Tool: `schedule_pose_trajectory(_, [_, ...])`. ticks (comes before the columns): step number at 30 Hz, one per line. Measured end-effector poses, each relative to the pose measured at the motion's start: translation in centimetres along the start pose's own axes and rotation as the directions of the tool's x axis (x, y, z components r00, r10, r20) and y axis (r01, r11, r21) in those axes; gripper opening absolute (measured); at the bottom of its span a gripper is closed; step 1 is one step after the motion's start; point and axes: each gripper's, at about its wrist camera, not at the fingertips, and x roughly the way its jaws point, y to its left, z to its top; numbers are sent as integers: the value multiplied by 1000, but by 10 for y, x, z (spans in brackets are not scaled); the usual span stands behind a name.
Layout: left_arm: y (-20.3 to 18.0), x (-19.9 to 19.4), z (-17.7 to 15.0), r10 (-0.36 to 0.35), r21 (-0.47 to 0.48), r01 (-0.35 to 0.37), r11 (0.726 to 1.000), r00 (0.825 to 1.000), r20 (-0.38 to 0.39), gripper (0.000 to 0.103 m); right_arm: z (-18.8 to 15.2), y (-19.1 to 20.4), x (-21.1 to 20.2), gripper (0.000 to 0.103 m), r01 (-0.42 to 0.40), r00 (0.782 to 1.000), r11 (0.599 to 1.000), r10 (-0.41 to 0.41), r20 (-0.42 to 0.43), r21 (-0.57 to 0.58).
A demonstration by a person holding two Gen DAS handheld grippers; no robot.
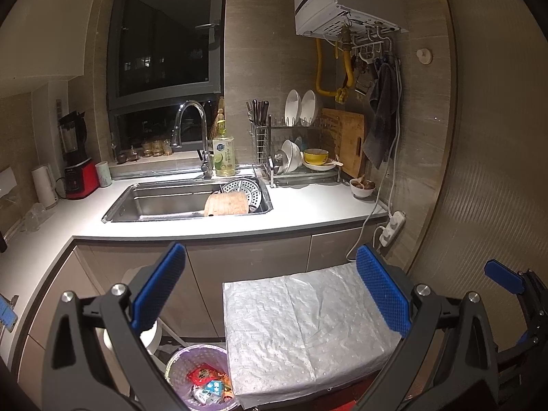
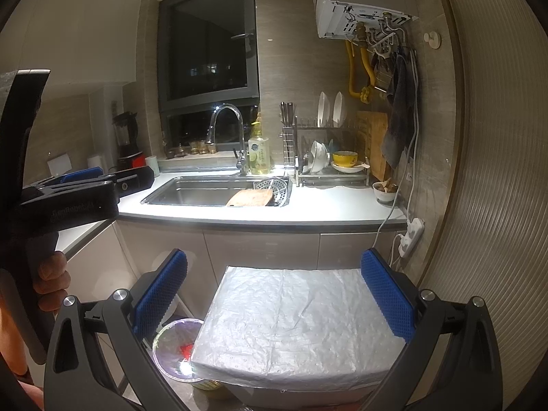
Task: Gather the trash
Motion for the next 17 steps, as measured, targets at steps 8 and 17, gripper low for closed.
schedule_pose_trajectory(8, [1,3,-1,-8,-3,8,1000,1000,-2,96,-2,4,0,101,8,1000,1000,-8,-4,9])
schedule_pose_trajectory(17, [-4,10,0,-41,13,42,999,999,-27,96,-3,6,3,101,11,1000,1000,-11,-8,16])
